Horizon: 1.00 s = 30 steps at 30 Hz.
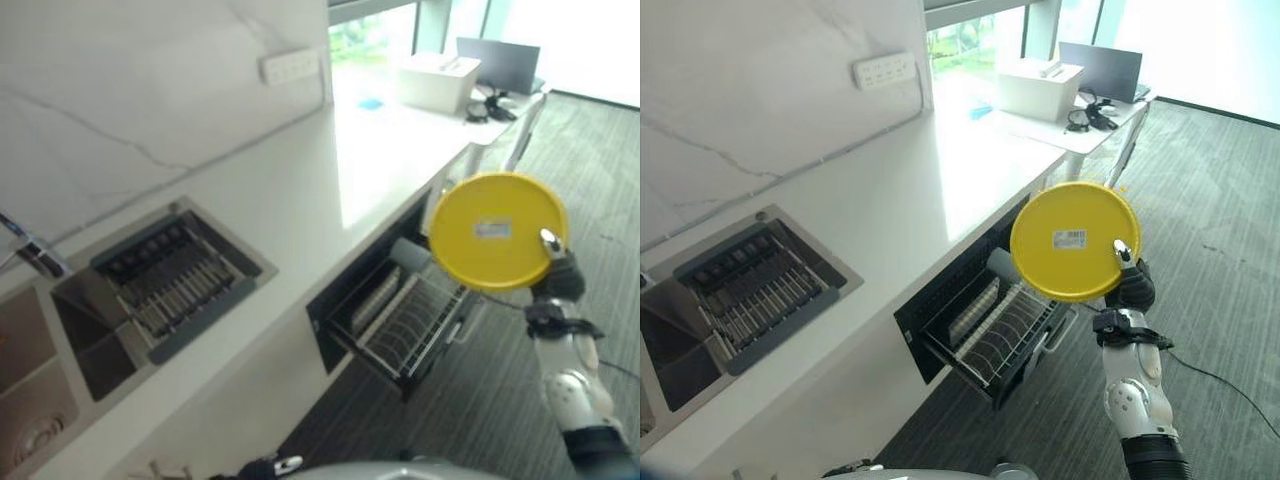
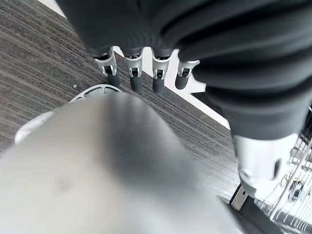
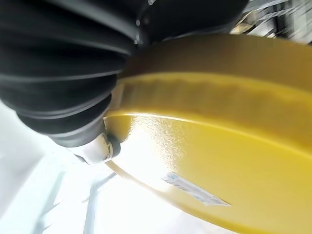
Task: Place the dishes in the dishwasher.
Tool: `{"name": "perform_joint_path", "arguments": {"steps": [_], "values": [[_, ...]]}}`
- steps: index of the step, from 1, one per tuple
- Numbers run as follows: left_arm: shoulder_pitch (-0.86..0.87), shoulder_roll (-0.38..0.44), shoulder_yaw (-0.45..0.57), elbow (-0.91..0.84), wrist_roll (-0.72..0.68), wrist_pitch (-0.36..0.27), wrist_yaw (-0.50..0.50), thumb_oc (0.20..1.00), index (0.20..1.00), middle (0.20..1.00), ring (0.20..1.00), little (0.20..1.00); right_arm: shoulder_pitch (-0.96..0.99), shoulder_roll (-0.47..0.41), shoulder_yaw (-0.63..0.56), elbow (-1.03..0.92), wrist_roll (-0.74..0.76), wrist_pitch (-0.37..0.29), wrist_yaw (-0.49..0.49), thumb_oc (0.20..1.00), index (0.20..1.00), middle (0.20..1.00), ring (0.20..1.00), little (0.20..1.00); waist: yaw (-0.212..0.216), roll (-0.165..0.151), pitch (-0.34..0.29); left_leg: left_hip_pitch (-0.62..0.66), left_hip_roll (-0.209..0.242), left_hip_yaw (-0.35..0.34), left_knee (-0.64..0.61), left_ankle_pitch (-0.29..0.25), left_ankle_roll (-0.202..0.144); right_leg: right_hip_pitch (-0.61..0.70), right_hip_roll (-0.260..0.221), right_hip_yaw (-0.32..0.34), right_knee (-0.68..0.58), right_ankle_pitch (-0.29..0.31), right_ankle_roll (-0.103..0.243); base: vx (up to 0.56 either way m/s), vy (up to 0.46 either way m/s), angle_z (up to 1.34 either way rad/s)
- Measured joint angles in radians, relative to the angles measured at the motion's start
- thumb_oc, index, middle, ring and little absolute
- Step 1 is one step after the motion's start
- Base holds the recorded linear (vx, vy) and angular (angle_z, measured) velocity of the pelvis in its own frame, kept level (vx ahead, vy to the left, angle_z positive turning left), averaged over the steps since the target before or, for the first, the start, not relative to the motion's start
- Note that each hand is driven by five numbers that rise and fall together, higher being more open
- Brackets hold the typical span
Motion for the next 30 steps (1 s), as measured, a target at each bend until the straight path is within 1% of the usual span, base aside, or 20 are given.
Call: {"name": "perform_joint_path", "arguments": {"steps": [1,2,3,4,6,7,8,10,13,14,16,18,21,26,29,30], "values": [[-0.009,-0.002,0.0,-0.004,-0.002,0.0,0.0,1.0,1.0,1.0,1.0,1.0,-0.006,0.001,0.003,0.002,-0.002,0.011,-0.001,0.2,0.2,0.2,0.2,0.2,0.008,0.007,0.02,-0.002,-0.004,-0.005,0.002,0.0,0.002,0.0,-0.003,-0.005,0.0,0.001,0.0,-0.06,0.061,0.08],[-0.01,-0.002,0.0,-0.004,-0.002,0.0,0.0,1.0,1.0,1.0,1.0,1.0,-0.006,0.001,0.003,0.002,-0.002,0.011,-0.001,0.2,0.2,0.2,0.2,0.2,0.008,0.007,0.021,-0.002,-0.004,-0.005,0.002,0.0,0.002,-0.001,-0.003,-0.005,0.0,0.001,0.0,-0.07,0.051,0.17],[-0.019,-0.004,-0.001,-0.02,-0.004,0.003,0.002,1.0,1.0,1.0,1.0,1.0,-0.023,0.001,0.013,0.004,-0.008,0.01,-0.015,0.2,0.2,0.2,0.2,0.2,0.008,0.013,0.043,-0.018,-0.008,-0.016,0.004,0.003,0.006,-0.011,-0.009,-0.019,0.004,0.008,-0.008,-0.12,0.054,0.17],[-0.028,-0.004,-0.001,-0.026,-0.004,0.003,0.003,1.0,1.0,1.0,1.0,1.0,-0.041,0.001,0.016,0.005,-0.011,0.011,-0.022,0.2,0.2,0.2,0.2,0.2,0.008,0.017,0.057,-0.033,-0.01,-0.02,0.004,0.005,0.009,-0.024,-0.012,-0.02,0.006,0.009,-0.008,-0.15,0.051,0.2],[-0.057,-0.003,-0.001,-0.041,-0.016,0.003,0.008,1.0,1.0,1.0,1.0,1.0,-0.099,-0.001,0.017,0.009,-0.02,0.011,-0.036,0.2,0.2,0.2,0.2,0.2,0.013,0.027,0.11,-0.054,-0.017,-0.025,0.004,0.016,0.019,-0.044,-0.019,-0.023,0.017,0.019,-0.007,-0.18,0.068,0.1],[-0.103,0.0,0.0,-0.041,-0.046,0.003,0.01,1.0,1.0,1.0,1.0,1.0,-0.178,-0.005,0.014,0.013,-0.02,0.011,-0.044,0.2,0.2,0.2,0.2,0.2,0.014,0.03,0.174,-0.089,-0.023,-0.032,0.004,0.027,0.029,-0.086,-0.025,-0.025,0.038,0.022,-0.006,-0.14,0.076,0.12],[-0.125,0.002,0.001,-0.045,-0.051,0.003,0.011,1.0,1.0,1.0,1.0,1.0,-0.218,-0.005,0.011,0.021,-0.022,0.012,-0.048,0.2,0.2,0.2,0.2,0.2,0.024,0.03,0.215,-0.097,-0.028,-0.036,0.004,0.031,0.034,-0.094,-0.033,-0.027,0.044,0.023,-0.006,-0.14,0.082,0.17],[-0.155,0.002,0.0,-0.063,-0.087,0.002,0.014,1.0,1.0,1.0,1.0,1.0,-0.301,-0.015,-0.005,0.076,-0.049,0.012,-0.065,0.2,0.2,0.2,0.2,0.2,0.031,0.041,0.278,-0.123,-0.038,-0.046,0.004,0.036,0.042,-0.118,-0.041,-0.035,0.058,0.023,-0.005,-0.09,0.073,0.19],[-0.18,0.003,0.0,-0.081,-0.103,0.002,0.013,1.0,1.0,1.0,1.0,1.0,-0.307,-0.045,-0.016,0.094,-0.083,0.036,-0.077,0.2,0.2,0.2,0.2,0.2,0.03,0.06,0.348,-0.158,-0.045,-0.064,0.018,0.039,0.048,-0.146,-0.056,-0.05,0.077,0.018,-0.001,-0.06,0.067,0.19],[-0.187,0.003,0.0,-0.095,-0.136,0.001,0.011,1.0,1.0,1.0,1.0,1.0,-0.307,-0.045,-0.003,0.096,-0.095,0.037,-0.075,0.2,0.2,0.2,0.2,0.2,0.03,0.072,0.389,-0.163,-0.047,-0.066,0.029,0.036,0.052,-0.149,-0.058,-0.051,0.085,0.016,0.001,-0.05,0.038,0.06],[-0.197,0.0,0.0,-0.097,-0.164,0.001,0.009,1.0,1.0,1.0,1.0,1.0,-0.307,-0.043,-0.001,0.111,-0.098,0.038,-0.075,0.2,0.2,0.2,0.2,0.2,0.03,0.083,0.406,-0.181,-0.049,-0.068,0.033,0.036,0.052,-0.168,-0.061,-0.052,0.094,0.015,0.001,-0.02,0.011,0.04],[-0.202,-0.003,0.0,-0.087,-0.177,0.0,0.01,1.0,1.0,1.0,1.0,1.0,-0.306,-0.041,0.001,0.139,-0.099,0.057,-0.075,0.2,0.2,0.2,0.2,0.2,0.033,0.082,0.414,-0.181,-0.049,-0.07,0.033,0.036,0.053,-0.168,-0.061,-0.053,0.096,0.013,0.0,0.0,0.0,0.0],[-0.202,-0.002,0.0,-0.081,-0.2,-0.001,0.009,1.0,1.0,1.0,1.0,1.0,-0.307,-0.041,0.0,0.147,-0.101,0.057,-0.075,0.2,0.2,0.2,0.2,0.2,0.033,0.08,0.415,-0.181,-0.049,-0.073,0.034,0.036,0.053,-0.18,-0.065,-0.053,0.129,-0.006,0.0,0.01,0.0,0.03],[-0.202,-0.003,-0.001,-0.082,-0.199,0.0,0.009,1.0,1.0,1.0,1.0,1.0,-0.307,-0.041,0.0,0.168,-0.151,0.056,-0.075,0.2,0.2,0.2,0.2,0.2,0.032,0.079,0.416,-0.174,-0.048,-0.086,0.048,0.034,0.055,-0.191,-0.075,-0.056,0.192,-0.038,-0.001,0.02,0.002,0.05],[-0.202,-0.003,0.0,-0.081,-0.199,0.0,0.009,1.0,1.0,1.0,1.0,1.0,-0.308,-0.043,0.001,0.206,-0.25,0.057,-0.098,0.2,0.2,0.2,0.2,0.2,0.034,0.078,0.416,-0.188,-0.047,-0.09,0.066,0.03,0.056,-0.221,-0.084,-0.054,0.25,-0.063,-0.005,0.01,-0.02,0.02],[-0.202,-0.001,0.001,-0.082,-0.199,0.0,0.009,1.0,1.0,1.0,1.0,1.0,-0.315,-0.053,0.002,0.225,-0.324,0.062,-0.114,0.2,0.2,0.2,0.2,0.2,0.035,0.078,0.417,-0.195,-0.045,-0.091,0.073,0.03,0.056,-0.226,-0.084,-0.054,0.251,-0.063,-0.005,-0.01,-0.034,0.02]]}}
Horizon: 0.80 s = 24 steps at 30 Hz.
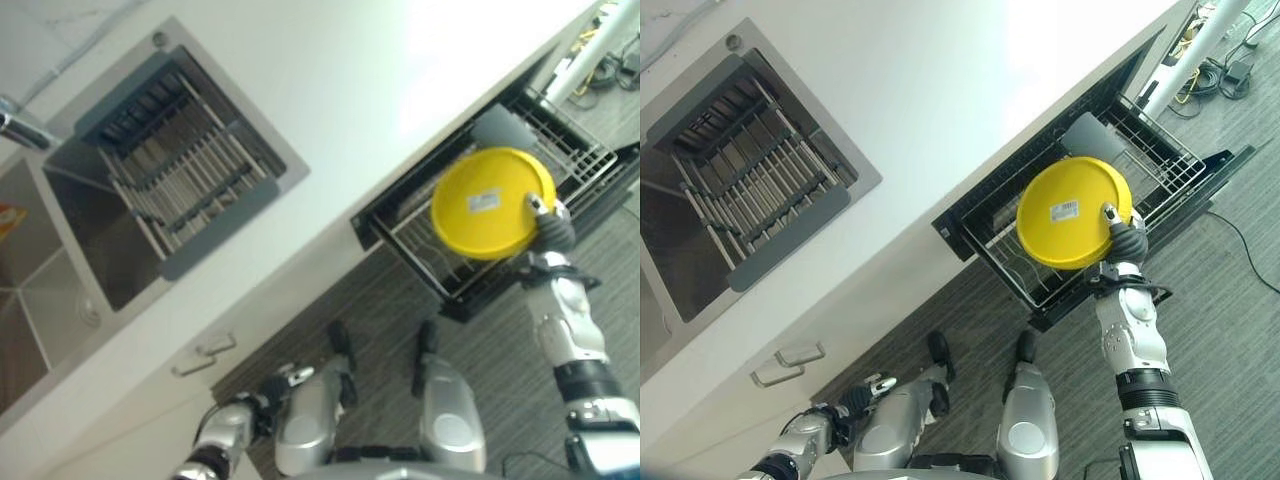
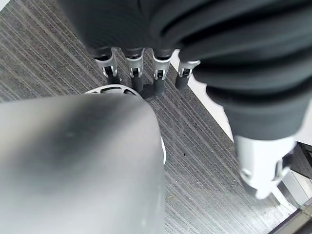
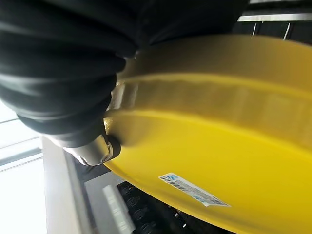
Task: Place the dishes in the dishwasher.
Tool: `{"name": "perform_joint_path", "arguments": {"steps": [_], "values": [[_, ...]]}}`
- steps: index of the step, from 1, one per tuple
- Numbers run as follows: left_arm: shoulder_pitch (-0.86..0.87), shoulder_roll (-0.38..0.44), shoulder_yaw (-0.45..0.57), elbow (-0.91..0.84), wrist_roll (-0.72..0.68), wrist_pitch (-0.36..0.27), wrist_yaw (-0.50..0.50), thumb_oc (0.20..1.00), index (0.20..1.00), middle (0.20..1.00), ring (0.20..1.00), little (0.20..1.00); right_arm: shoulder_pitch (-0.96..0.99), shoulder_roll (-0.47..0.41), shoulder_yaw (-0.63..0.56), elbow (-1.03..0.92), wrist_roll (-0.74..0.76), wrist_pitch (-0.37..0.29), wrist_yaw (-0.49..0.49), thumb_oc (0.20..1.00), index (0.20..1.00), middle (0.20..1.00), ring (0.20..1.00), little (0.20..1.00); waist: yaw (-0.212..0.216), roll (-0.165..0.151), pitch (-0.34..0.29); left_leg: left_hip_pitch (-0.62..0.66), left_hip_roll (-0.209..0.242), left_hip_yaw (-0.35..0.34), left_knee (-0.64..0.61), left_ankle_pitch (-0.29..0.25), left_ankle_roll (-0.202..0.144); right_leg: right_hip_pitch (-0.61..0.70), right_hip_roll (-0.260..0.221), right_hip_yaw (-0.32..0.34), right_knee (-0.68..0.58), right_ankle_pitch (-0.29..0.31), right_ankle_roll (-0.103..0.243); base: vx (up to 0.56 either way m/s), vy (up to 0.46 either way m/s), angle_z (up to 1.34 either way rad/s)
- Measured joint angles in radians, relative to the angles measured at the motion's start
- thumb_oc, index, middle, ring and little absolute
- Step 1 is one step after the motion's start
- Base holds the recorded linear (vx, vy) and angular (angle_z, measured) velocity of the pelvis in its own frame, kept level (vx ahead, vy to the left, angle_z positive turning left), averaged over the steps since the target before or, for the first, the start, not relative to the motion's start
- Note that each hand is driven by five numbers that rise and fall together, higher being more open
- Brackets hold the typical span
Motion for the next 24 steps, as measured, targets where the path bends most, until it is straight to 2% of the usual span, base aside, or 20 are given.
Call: {"name": "perform_joint_path", "arguments": {"steps": [3,5,9,15,17,21,24], "values": [[-0.001,0.009,0.001,-0.015,0.0,0.0,-0.001,1.0,1.0,1.0,1.0,1.0,-0.053,-0.102,0.046,0.04,-0.211,0.069,-0.039,0.2,0.2,0.2,0.2,0.2,0.011,-0.005,0.003,-0.027,0.003,-0.002,0.027,-0.003,0.002,-0.022,-0.003,0.001,0.018,0.0,-0.001,-0.03,-0.037,0.02],[-0.003,0.017,0.008,-0.022,0.0,0.0,-0.001,1.0,1.0,1.0,1.0,1.0,-0.11,-0.135,0.06,0.068,-0.293,0.119,-0.063,0.2,0.2,0.2,0.2,0.2,0.023,-0.018,0.011,-0.038,0.005,-0.004,0.039,-0.004,0.002,-0.033,-0.004,0.001,0.031,-0.003,-0.005,-0.01,-0.02,0.02],[-0.019,0.029,0.008,-0.026,0.0,0.002,-0.001,1.0,1.0,1.0,1.0,1.0,-0.22,-0.212,0.119,0.096,-0.403,0.168,-0.056,0.2,0.2,0.2,0.2,0.2,0.042,-0.025,0.014,-0.091,0.01,-0.01,0.067,-0.005,0.004,-0.083,-0.008,0.0,0.063,-0.008,-0.013,-0.03,-0.036,0.03],[-0.019,0.035,0.007,-0.036,0.0,0.001,-0.01,1.0,1.0,1.0,1.0,1.0,-0.315,-0.276,0.166,0.122,-0.499,0.191,0.024,0.2,0.2,0.2,0.2,0.2,0.07,-0.026,0.015,-0.161,0.012,-0.036,0.097,-0.005,0.004,-0.133,-0.009,-0.021,0.077,-0.01,-0.018,-0.02,-0.014,0.11],[-0.027,0.04,0.006,-0.035,0.0,0.002,-0.017,1.0,1.0,1.0,1.0,1.0,-0.366,-0.299,0.228,0.174,-0.559,0.19,0.042,0.2,0.2,0.2,0.2,0.2,0.077,-0.028,0.016,-0.174,0.011,-0.038,0.099,-0.004,0.004,-0.146,-0.011,-0.022,0.085,-0.01,-0.019,-0.02,-0.016,0.03],[-0.041,0.046,-0.002,-0.035,0.0,0.002,-0.021,1.0,1.0,1.0,1.0,1.0,-0.425,-0.311,0.286,0.216,-0.716,0.19,0.027,0.2,0.2,0.2,0.2,0.2,0.095,-0.03,0.017,-0.201,0.013,-0.049,0.112,-0.005,0.004,-0.162,-0.01,-0.032,0.088,-0.011,-0.02,-0.02,-0.007,0.05],[-0.059,0.048,-0.003,-0.034,0.0,0.0,-0.02,1.0,1.0,1.0,1.0,1.0,-0.507,-0.317,0.403,0.244,-0.88,0.189,-0.01,0.2,0.2,0.2,0.2,0.2,0.101,-0.03,0.017,-0.241,0.014,-0.064,0.13,-0.005,0.004,-0.19,-0.012,-0.046,0.098,-0.013,-0.023,-0.02,-0.012,0.12]]}}
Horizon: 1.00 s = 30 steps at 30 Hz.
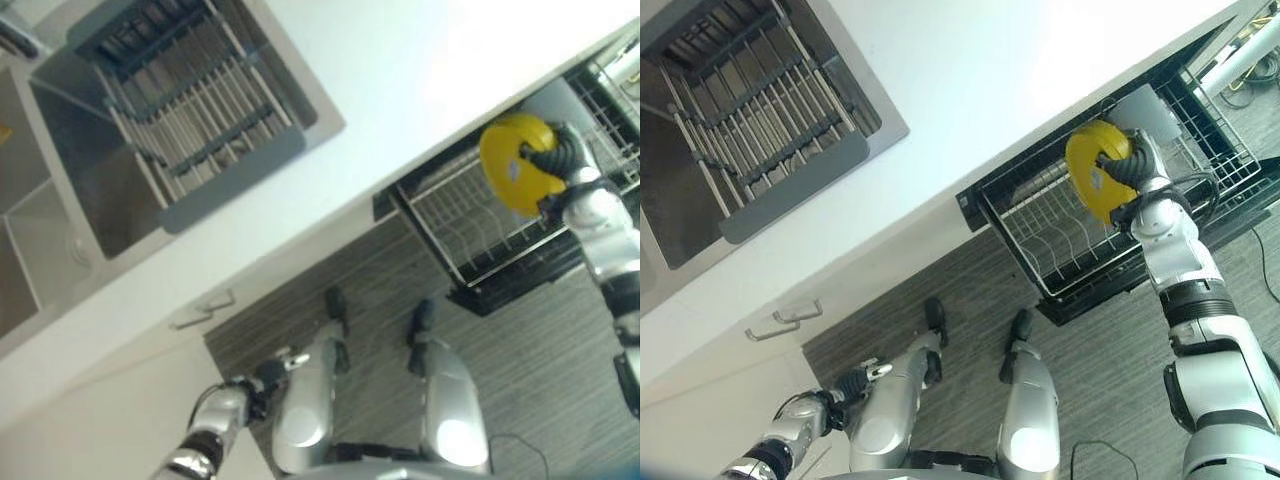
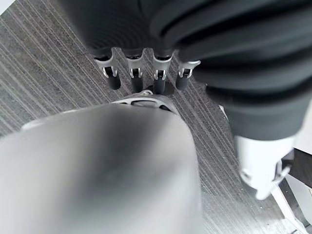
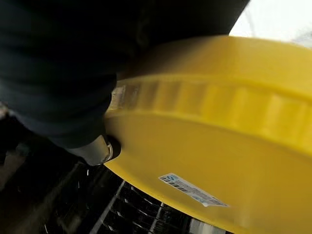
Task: Place the dishes in the dishwasher.
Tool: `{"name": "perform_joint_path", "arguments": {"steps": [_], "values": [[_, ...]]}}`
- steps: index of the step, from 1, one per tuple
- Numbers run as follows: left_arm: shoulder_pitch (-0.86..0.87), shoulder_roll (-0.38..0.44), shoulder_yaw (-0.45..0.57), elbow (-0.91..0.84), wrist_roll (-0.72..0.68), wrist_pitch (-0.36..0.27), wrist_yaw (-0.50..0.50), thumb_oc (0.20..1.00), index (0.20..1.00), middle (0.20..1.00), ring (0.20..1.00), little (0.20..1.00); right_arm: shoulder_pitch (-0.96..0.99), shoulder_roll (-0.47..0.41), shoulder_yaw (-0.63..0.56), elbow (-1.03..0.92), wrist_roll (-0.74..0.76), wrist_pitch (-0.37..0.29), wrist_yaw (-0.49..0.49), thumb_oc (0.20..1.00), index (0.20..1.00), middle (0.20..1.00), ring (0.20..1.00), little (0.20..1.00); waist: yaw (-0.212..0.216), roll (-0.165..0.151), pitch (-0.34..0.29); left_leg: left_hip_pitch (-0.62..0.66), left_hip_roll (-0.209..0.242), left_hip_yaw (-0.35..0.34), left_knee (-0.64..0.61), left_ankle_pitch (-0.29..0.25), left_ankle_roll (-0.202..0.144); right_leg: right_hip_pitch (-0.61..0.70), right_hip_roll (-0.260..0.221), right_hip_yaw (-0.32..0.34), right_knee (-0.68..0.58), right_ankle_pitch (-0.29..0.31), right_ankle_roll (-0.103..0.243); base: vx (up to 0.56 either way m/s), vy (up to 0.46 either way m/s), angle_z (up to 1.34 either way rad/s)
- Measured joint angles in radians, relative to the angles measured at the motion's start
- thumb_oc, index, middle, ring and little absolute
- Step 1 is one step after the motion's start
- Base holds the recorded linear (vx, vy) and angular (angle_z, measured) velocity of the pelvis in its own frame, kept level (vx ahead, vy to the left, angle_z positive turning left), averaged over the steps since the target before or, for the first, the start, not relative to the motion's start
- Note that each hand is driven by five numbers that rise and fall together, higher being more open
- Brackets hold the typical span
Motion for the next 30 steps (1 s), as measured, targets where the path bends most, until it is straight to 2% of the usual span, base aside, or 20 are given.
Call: {"name": "perform_joint_path", "arguments": {"steps": [4,6,9,10,13,15,19,21,30], "values": [[-0.032,0.001,-0.005,0.0,0.0,-0.011,-0.001,1.0,1.0,1.0,1.0,1.0,-0.049,0.002,0.103,0.06,-0.174,0.002,-0.121,0.2,0.2,0.2,0.2,0.2,0.037,0.0,0.0,-0.055,0.0,-0.014,0.024,0.0,0.0,-0.046,-0.006,-0.008,0.025,-0.006,-0.008,-0.03,-0.017,0.11],[-0.04,0.002,-0.035,0.003,0.0,-0.029,0.004,1.0,1.0,1.0,1.0,1.0,-0.074,0.014,0.146,0.122,-0.27,0.037,-0.283,0.2,0.2,0.2,0.2,0.2,0.052,0.002,0.0,-0.098,-0.002,-0.024,0.042,0.001,0.002,-0.086,-0.014,-0.014,0.047,-0.01,-0.011,-0.04,0.034,0.12],[-0.04,-0.001,-0.049,0.024,-0.006,-0.044,0.005,1.0,1.0,1.0,1.0,1.0,-0.081,0.043,0.145,0.162,-0.365,0.089,-0.471,0.2,0.2,0.2,0.2,0.2,0.062,0.007,0.001,-0.145,-0.006,-0.029,0.056,0.005,0.007,-0.137,-0.024,-0.016,0.075,-0.015,-0.014,-0.05,0.064,0.08],[-0.04,-0.003,-0.05,0.028,-0.022,-0.055,0.003,1.0,1.0,1.0,1.0,1.0,-0.081,0.047,0.146,0.171,-0.4,0.1,-0.565,0.2,0.2,0.2,0.2,0.2,0.064,0.02,0.002,-0.175,-0.011,-0.032,0.07,0.005,0.01,-0.167,-0.033,-0.015,0.096,-0.018,-0.015,0.01,0.059,0.08],[-0.041,-0.004,-0.063,0.034,-0.023,-0.089,0.002,1.0,1.0,1.0,1.0,1.0,-0.085,0.049,0.181,0.209,-0.431,0.117,-0.721,0.2,0.2,0.2,0.2,0.2,0.06,0.028,0.002,-0.203,-0.019,-0.033,0.075,0.0,0.012,-0.21,-0.052,-0.007,0.136,-0.047,-0.023,-0.01,0.019,0.07],[-0.042,-0.003,-0.082,0.033,-0.042,-0.106,0.002,1.0,1.0,1.0,1.0,1.0,-0.082,0.048,0.186,0.212,-0.469,0.126,-0.774,0.2,0.2,0.2,0.2,0.2,0.063,0.035,0.001,-0.213,-0.028,-0.033,0.079,0.009,0.018,-0.225,-0.058,-0.005,0.15,-0.043,-0.013,-0.05,-0.002,0.06],[-0.044,-0.003,-0.081,0.023,-0.052,-0.125,0.004,1.0,1.0,1.0,1.0,1.0,-0.099,0.045,0.184,0.212,-0.483,0.154,-0.911,0.2,0.2,0.2,0.2,0.2,0.063,0.04,0.002,-0.287,-0.031,-0.041,0.099,0.015,0.019,-0.301,-0.068,-0.005,0.187,-0.048,-0.018,-0.04,0.023,0.06],[-0.043,-0.002,-0.081,0.015,-0.095,-0.135,-0.001,1.0,1.0,1.0,1.0,1.0,-0.137,0.042,0.195,0.247,-0.482,0.158,-0.988,0.2,0.2,0.2,0.2,0.2,0.078,0.049,0.001,-0.323,-0.038,-0.042,0.108,0.015,0.021,-0.345,-0.081,-0.004,0.213,-0.056,-0.021,-0.06,0.099,0.1],[-0.019,0.014,-0.119,-0.063,-0.158,-0.184,-0.034,1.0,1.0,1.0,1.0,1.0,-0.199,0.026,0.195,0.291,-0.462,0.18,-1.051,0.2,0.2,0.2,0.2,0.2,0.103,0.056,-0.003,-0.384,-0.053,-0.041,0.119,0.019,0.027,-0.418,-0.104,0.005,0.252,-0.069,-0.02,-0.02,0.061,0.04]]}}
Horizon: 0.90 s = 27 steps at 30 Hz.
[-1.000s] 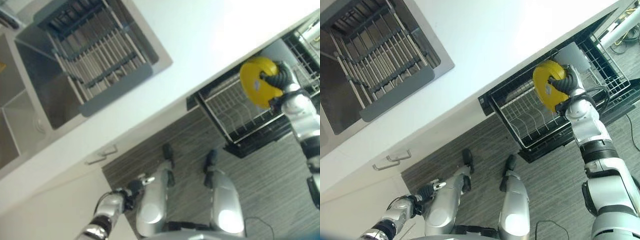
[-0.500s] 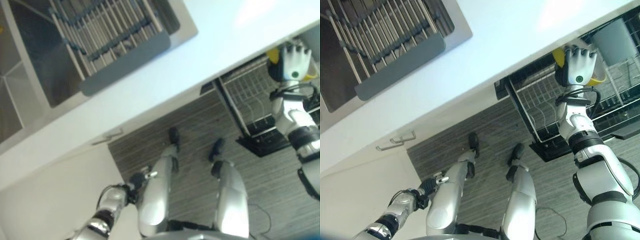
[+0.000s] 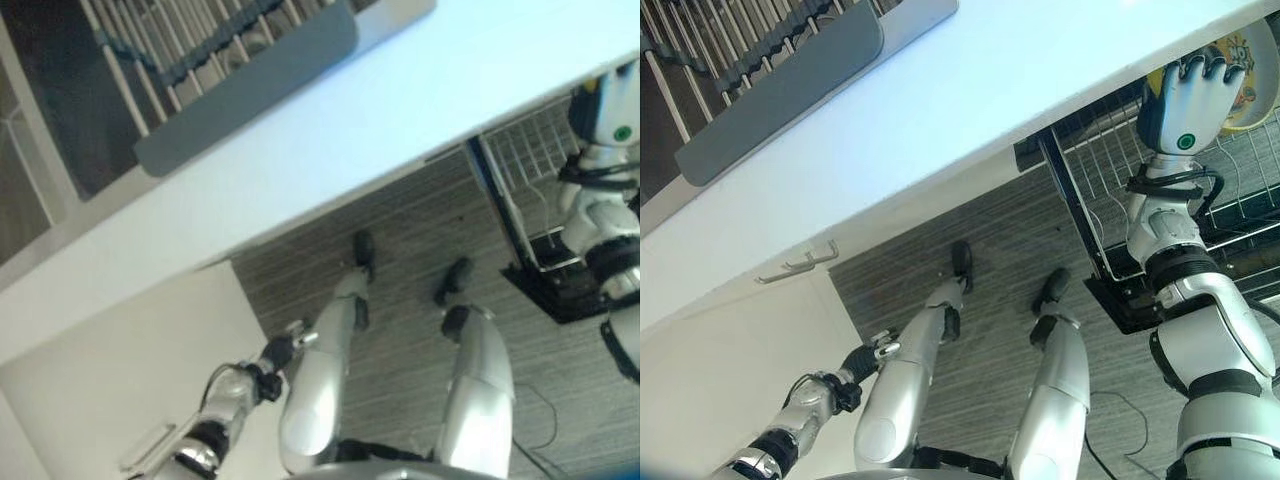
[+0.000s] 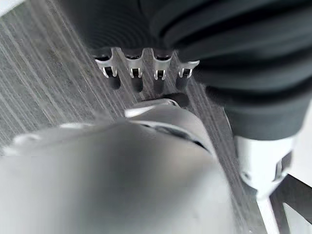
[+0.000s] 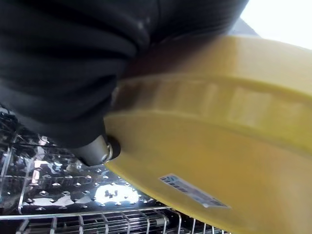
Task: Place the dishes in the dishwasher.
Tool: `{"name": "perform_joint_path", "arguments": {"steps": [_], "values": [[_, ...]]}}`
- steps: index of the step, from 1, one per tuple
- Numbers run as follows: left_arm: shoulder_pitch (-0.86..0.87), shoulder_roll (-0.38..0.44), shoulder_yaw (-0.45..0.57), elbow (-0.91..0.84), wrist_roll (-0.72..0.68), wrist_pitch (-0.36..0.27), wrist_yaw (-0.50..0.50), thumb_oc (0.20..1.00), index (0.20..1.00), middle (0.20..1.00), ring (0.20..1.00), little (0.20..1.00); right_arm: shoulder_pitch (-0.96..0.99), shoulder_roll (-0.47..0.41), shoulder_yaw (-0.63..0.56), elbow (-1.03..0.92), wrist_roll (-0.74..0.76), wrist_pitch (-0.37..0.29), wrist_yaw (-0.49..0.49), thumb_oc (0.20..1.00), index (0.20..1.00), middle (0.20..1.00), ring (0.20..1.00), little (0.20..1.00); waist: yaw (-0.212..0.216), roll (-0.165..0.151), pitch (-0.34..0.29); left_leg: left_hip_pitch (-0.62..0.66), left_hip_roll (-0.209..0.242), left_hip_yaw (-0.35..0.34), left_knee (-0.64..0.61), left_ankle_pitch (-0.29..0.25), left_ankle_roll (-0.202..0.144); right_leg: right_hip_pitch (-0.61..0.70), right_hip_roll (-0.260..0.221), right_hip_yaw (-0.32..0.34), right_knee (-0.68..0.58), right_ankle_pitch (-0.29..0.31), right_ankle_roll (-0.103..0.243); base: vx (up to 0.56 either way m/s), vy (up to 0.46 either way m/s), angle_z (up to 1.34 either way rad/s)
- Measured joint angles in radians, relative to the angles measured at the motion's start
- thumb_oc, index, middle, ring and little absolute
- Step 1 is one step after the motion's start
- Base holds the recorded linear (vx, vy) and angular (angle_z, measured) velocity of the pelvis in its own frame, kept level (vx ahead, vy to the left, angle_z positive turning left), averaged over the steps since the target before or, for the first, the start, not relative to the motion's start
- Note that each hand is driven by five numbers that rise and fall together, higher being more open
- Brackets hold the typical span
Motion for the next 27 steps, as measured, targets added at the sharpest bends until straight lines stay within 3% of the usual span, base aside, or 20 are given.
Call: {"name": "perform_joint_path", "arguments": {"steps": [10,16,21,22,23,27], "values": [[0.002,0.009,-0.001,-0.05,-0.019,0.008,-0.05,1.0,1.0,1.0,1.0,1.0,-0.052,0.002,0.021,0.019,0.073,0.037,-0.06,0.2,0.2,0.2,0.2,0.2,0.007,0.005,-0.003,-0.07,-0.001,-0.005,0.02,0.001,-0.004,-0.07,-0.012,0.001,0.022,-0.013,-0.017,0.01,0.03,0.02],[0.027,0.027,-0.039,-0.098,-0.08,0.008,-0.058,1.0,1.0,1.0,1.0,1.0,-0.055,0.034,-0.096,0.062,0.175,0.04,-0.088,0.2,0.2,0.2,0.2,0.2,0.017,0.011,-0.007,-0.107,-0.01,0.013,0.02,0.003,0.003,-0.127,-0.017,0.024,0.045,-0.016,-0.013,0.03,0.052,-0.03],[0.032,0.028,-0.039,-0.118,-0.082,0.008,-0.064,1.0,1.0,1.0,1.0,1.0,-0.062,0.03,-0.097,0.064,0.16,0.061,-0.123,0.2,0.2,0.2,0.2,0.2,0.028,0.015,-0.01,-0.123,-0.009,0.009,0.021,0.003,0.002,-0.146,-0.018,0.019,0.058,-0.021,-0.009,0.01,0.01,0.01],[0.032,0.032,-0.04,-0.124,-0.082,0.008,-0.064,1.0,1.0,1.0,1.0,1.0,-0.062,0.029,-0.097,0.071,0.157,0.058,-0.123,0.316,0.316,0.316,0.316,0.316,0.029,0.015,-0.01,-0.124,-0.009,0.009,0.021,0.003,0.002,-0.147,-0.018,0.02,0.059,-0.021,-0.01,0.0,0.0,0.0],[0.032,0.035,-0.04,-0.128,-0.085,0.008,-0.065,1.0,1.0,1.0,1.0,1.0,-0.063,0.029,-0.096,0.076,0.157,0.058,-0.121,1.0,1.0,1.0,1.0,1.0,0.03,0.015,-0.01,-0.124,-0.009,0.008,0.021,0.003,0.002,-0.147,-0.019,0.02,0.06,-0.021,-0.01,0.0,0.0,0.0],[0.033,0.046,-0.044,-0.138,-0.088,0.008,-0.072,1.0,1.0,1.0,1.0,1.0,-0.06,0.046,-0.095,0.077,0.178,0.012,-0.077,1.0,1.0,1.0,1.0,1.0,0.031,0.015,-0.01,-0.125,-0.008,0.008,0.022,0.003,0.002,-0.15,-0.02,0.02,0.065,-0.021,-0.01,0.0,0.0,0.0]]}}
